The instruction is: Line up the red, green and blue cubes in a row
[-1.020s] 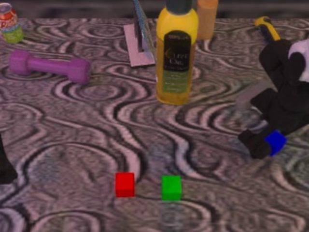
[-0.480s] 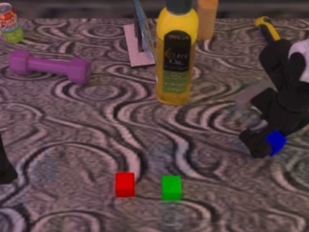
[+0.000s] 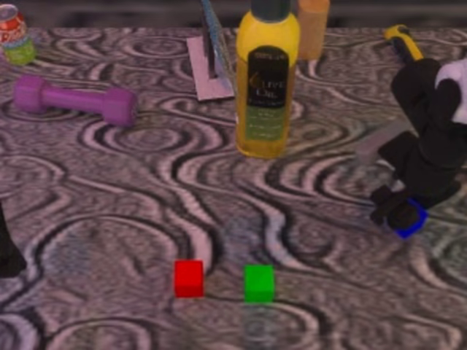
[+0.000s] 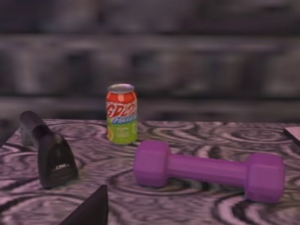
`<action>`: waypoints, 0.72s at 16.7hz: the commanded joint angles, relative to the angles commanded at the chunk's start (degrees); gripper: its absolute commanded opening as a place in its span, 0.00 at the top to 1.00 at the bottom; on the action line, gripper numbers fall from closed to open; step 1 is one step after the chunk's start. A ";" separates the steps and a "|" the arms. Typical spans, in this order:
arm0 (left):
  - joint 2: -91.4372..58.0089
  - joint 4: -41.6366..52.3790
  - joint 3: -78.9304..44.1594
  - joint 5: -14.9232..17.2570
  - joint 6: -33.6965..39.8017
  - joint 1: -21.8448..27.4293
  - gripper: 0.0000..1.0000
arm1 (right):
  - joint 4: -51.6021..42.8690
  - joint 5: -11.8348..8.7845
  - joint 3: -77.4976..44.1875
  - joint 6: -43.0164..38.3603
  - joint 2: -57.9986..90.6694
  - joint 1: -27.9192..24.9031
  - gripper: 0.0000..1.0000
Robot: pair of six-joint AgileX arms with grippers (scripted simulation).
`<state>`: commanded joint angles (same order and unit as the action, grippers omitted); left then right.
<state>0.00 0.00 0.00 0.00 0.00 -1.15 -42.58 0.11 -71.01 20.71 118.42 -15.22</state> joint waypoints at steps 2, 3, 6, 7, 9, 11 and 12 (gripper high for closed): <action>0.00 0.00 0.00 0.00 0.00 0.00 0.00 | 0.00 0.00 0.00 0.00 0.00 0.00 1.00; 0.00 0.00 0.00 0.00 0.00 0.00 0.00 | 0.00 0.00 0.00 0.00 0.00 0.00 1.00; 0.00 0.00 0.00 0.00 0.00 0.00 0.00 | -1.58 -0.80 -1.02 -0.61 -2.67 -0.12 1.00; 0.00 0.00 0.00 0.00 0.00 0.00 0.00 | -2.38 -0.82 -1.57 -0.53 -2.88 -0.21 1.00; 0.00 0.00 0.00 0.00 0.00 0.00 0.00 | -5.79 -0.85 -3.55 -0.35 -3.97 -0.45 1.00; 0.00 0.00 0.00 0.00 0.00 0.00 0.00 | -10.57 -0.86 -6.21 -0.36 -5.78 -0.54 1.00; 0.00 0.00 0.00 0.00 0.00 0.00 0.00 | -12.77 -0.85 -7.52 -0.40 -6.73 -0.54 1.00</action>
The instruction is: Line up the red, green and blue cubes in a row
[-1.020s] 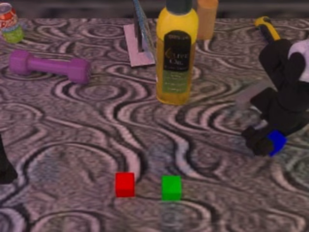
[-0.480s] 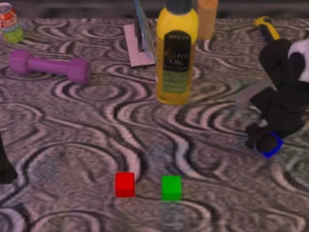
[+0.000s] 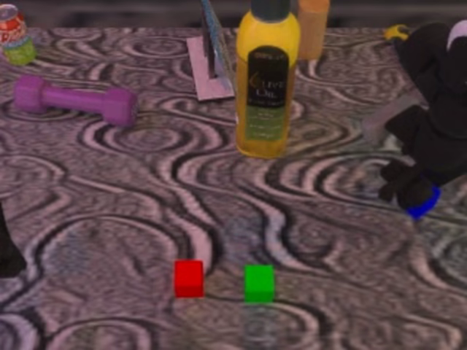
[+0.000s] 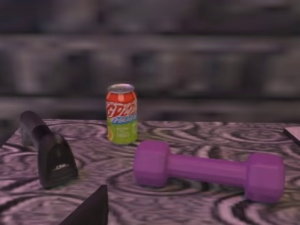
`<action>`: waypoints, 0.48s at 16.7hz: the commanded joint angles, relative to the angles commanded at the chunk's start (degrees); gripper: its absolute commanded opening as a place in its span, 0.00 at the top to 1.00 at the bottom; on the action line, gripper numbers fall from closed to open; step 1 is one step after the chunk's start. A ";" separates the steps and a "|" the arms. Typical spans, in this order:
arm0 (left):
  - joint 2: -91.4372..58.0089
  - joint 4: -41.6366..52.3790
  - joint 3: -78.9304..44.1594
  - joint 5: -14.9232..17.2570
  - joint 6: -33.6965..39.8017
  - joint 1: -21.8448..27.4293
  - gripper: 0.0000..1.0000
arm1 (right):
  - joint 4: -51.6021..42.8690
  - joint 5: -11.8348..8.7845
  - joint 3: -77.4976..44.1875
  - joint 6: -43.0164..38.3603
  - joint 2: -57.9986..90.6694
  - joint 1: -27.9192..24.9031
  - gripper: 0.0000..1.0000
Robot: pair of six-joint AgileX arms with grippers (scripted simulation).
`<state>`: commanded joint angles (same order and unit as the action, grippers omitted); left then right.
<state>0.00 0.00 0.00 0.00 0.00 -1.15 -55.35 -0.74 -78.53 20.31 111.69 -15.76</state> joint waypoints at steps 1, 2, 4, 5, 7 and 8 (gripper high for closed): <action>0.00 0.00 0.00 0.00 0.00 0.00 0.00 | -1.70 0.01 -1.06 -0.03 -0.85 -0.02 1.00; 0.00 0.00 0.00 0.00 0.00 0.00 0.00 | -2.77 0.01 -1.77 -0.04 -1.48 -0.03 1.00; 0.00 0.00 0.00 0.00 0.00 0.00 0.00 | -3.25 0.01 -2.07 -0.05 -1.81 -0.04 1.00; 0.00 0.00 0.00 0.00 0.00 0.00 0.00 | -3.25 0.01 -2.07 -0.05 -1.81 -0.04 1.00; 0.00 0.00 0.00 0.00 0.00 0.00 0.00 | -3.11 -0.01 -1.95 -0.25 -1.60 0.13 1.00; 0.00 0.00 0.00 0.00 0.00 0.00 0.00 | -3.14 0.02 -1.98 -0.90 -1.68 -0.19 1.00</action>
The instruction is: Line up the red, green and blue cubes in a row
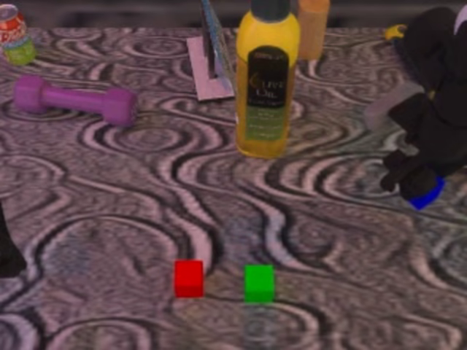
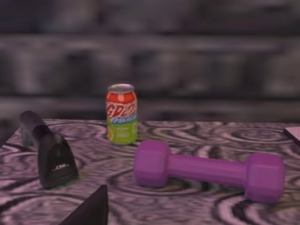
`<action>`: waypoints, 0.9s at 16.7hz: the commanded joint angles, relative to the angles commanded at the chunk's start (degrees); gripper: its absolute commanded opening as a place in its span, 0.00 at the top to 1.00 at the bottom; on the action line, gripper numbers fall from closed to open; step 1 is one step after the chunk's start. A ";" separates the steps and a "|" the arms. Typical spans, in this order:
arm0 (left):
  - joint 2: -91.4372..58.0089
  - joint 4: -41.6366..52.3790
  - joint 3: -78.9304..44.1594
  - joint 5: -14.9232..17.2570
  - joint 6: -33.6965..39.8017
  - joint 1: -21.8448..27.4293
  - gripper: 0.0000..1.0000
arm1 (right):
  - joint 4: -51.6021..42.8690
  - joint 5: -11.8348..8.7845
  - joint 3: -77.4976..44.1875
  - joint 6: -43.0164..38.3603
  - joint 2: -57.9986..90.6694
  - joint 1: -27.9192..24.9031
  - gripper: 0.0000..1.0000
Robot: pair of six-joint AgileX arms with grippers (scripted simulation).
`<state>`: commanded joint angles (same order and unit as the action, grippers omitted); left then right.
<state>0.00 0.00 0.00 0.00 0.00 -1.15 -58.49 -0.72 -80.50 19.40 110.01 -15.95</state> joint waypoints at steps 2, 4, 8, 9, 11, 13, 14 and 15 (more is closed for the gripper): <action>0.00 0.00 0.00 0.00 0.00 0.00 0.00 | -0.23 0.11 -0.04 -3.17 -0.25 -1.55 1.00; 0.00 0.00 0.00 0.00 0.00 0.00 0.00 | -0.76 0.29 0.04 -8.73 -0.49 -4.09 1.00; 0.00 0.00 0.00 0.00 0.00 0.00 0.00 | -2.18 0.79 1.13 -26.01 -1.50 -10.94 1.00; 0.00 0.00 0.00 0.00 0.00 0.00 0.00 | -2.48 0.92 1.54 -30.99 -1.95 -12.76 1.00; 0.00 0.00 0.00 0.00 0.00 0.00 0.00 | -2.95 1.19 2.43 -40.73 -3.04 -16.32 1.00; 0.00 0.00 0.00 0.00 0.00 0.00 0.00 | -3.13 1.45 3.34 -49.11 -4.43 -19.56 1.00; 0.00 0.00 0.00 0.00 0.00 0.00 0.00 | -3.11 1.59 3.74 -52.40 -5.17 -20.95 1.00; 0.00 0.00 0.00 0.00 0.00 0.00 0.00 | -3.05 1.72 4.08 -55.14 -5.87 -22.17 1.00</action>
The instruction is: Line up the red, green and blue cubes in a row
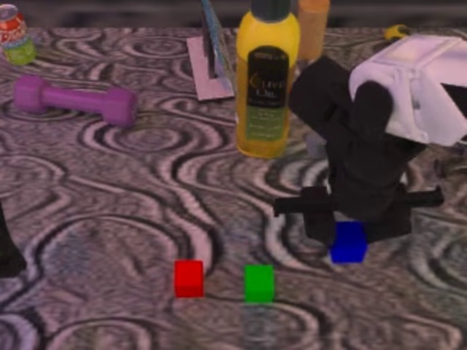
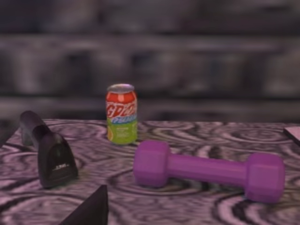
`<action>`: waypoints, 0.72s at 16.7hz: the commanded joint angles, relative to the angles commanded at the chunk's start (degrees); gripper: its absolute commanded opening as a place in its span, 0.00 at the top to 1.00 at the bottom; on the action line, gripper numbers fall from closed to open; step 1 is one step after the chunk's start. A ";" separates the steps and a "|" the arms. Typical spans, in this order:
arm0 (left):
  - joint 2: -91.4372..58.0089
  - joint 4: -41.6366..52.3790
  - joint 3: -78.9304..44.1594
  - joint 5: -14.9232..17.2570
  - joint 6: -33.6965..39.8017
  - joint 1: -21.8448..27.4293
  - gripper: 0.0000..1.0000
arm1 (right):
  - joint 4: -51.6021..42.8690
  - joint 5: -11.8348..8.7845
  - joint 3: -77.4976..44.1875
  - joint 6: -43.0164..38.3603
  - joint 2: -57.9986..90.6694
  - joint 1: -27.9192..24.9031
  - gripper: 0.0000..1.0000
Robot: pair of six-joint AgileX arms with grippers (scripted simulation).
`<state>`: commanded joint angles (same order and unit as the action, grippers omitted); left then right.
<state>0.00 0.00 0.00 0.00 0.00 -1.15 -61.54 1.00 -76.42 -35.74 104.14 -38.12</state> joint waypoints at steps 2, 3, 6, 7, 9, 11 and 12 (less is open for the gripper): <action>0.00 0.00 0.00 0.00 0.00 0.00 0.00 | 0.14 0.22 0.42 -3.59 -1.05 -1.77 1.00; 0.00 0.00 0.00 0.00 0.00 0.00 0.00 | 0.19 0.29 0.50 -4.50 -1.35 -2.25 1.00; 0.00 0.00 0.00 0.00 0.00 0.00 0.00 | 0.21 0.31 0.52 -4.76 -1.44 -2.39 1.00; 0.00 0.00 0.00 0.00 0.00 0.00 0.00 | 0.21 0.31 0.52 -4.76 -1.44 -2.39 1.00; 0.00 0.00 0.00 0.00 0.00 0.00 0.00 | 0.43 0.20 0.49 -4.78 -1.12 -2.13 1.00; 0.00 0.00 0.00 0.00 0.00 0.00 0.00 | 2.55 0.16 2.10 -4.71 -0.40 -2.27 1.00; 0.00 0.00 0.00 0.00 0.00 0.00 0.00 | 4.36 0.15 3.34 -4.70 0.22 -2.38 1.00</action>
<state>0.00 0.00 0.00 0.00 0.00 -1.15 -57.18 1.15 -73.09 -40.44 104.36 -40.50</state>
